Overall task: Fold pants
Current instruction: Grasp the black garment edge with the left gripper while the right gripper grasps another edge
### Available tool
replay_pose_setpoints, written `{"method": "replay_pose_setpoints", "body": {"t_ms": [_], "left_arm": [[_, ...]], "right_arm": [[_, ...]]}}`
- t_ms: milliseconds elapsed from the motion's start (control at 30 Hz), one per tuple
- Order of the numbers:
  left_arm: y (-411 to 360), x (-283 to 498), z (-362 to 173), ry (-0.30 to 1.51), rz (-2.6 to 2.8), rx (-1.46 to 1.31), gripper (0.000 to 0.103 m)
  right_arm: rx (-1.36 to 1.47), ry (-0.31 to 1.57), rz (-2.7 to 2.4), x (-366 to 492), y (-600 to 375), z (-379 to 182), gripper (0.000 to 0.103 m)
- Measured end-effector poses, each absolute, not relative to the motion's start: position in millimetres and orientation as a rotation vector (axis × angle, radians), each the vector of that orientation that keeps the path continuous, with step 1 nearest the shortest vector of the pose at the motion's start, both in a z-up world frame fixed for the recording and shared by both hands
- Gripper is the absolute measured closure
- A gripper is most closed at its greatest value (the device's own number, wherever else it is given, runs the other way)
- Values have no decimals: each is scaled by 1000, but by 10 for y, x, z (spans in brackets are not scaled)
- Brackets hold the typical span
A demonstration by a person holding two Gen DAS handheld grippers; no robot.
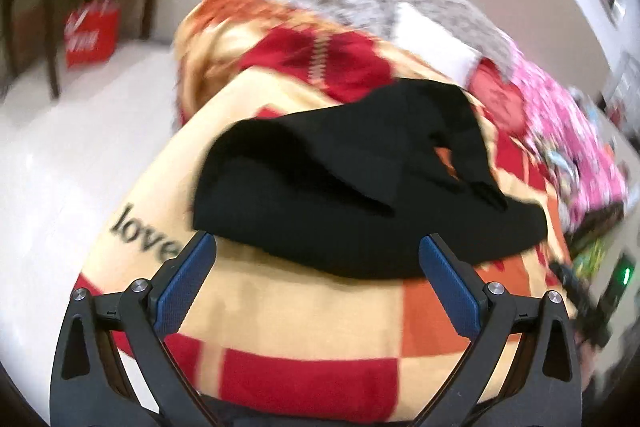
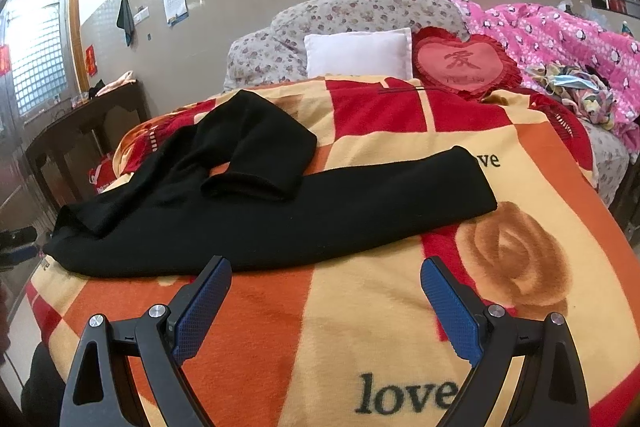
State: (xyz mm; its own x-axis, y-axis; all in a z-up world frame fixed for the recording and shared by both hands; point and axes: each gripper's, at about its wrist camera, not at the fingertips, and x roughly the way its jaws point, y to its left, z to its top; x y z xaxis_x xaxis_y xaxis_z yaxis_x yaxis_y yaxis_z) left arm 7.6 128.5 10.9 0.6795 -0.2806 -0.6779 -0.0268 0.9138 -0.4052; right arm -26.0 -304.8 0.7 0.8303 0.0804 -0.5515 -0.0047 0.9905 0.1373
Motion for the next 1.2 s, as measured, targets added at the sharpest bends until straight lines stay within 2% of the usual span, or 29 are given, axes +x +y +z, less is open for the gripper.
{"method": "replay_pose_setpoints", "body": {"t_ms": [233, 300, 433, 467, 500, 533, 567, 600, 733, 867, 933, 967, 1000, 1033, 1167, 1200], "left_arm": [[1627, 471, -146, 919, -162, -676, 10], [1690, 524, -158, 928, -143, -710, 17], [1754, 461, -92, 892, -127, -706, 19], [1718, 474, -108, 900, -136, -687, 27], [1676, 495, -120, 909, -130, -658, 42], [1635, 500, -119, 911, -98, -613, 53], [1614, 500, -119, 907, -61, -574, 80], [1608, 497, -122, 899, -34, -549, 93], [1532, 476, -100, 867, -20, -474, 93], [1385, 460, -62, 861, -36, -380, 93], [1396, 488, -77, 864, -34, -387, 91], [1407, 513, -89, 871, -37, -406, 86], [1419, 527, -105, 884, -38, -429, 85], [1428, 532, -116, 887, -35, -439, 85], [1358, 500, -75, 864, -20, -378, 85], [1341, 495, -57, 857, -14, -362, 88]], "right_arm": [[152, 586, 45, -251, -3061, 11, 8], [153, 585, 44, -251, -3060, 9, 8], [148, 583, 44, -255, -3060, 7, 8], [146, 585, 44, -252, -3060, 5, 8], [145, 587, 42, -251, -3061, 3, 8], [144, 586, 41, -254, -3063, 2, 8], [147, 581, 41, -263, -3072, 5, 8], [153, 572, 43, -267, -3081, 11, 8], [252, 592, 18, -260, -3375, 76, 11], [566, 615, -12, -177, -4192, 224, 11], [777, 669, -55, -45, -4653, 153, 11], [842, 706, -47, 42, -4780, 77, 11], [879, 740, -24, 126, -4851, 9, 14], [914, 774, -3, 212, -4904, -59, 21], [1007, 829, 42, 506, -4987, -255, 23], [985, 834, 39, 555, -4977, -257, 24]]}}
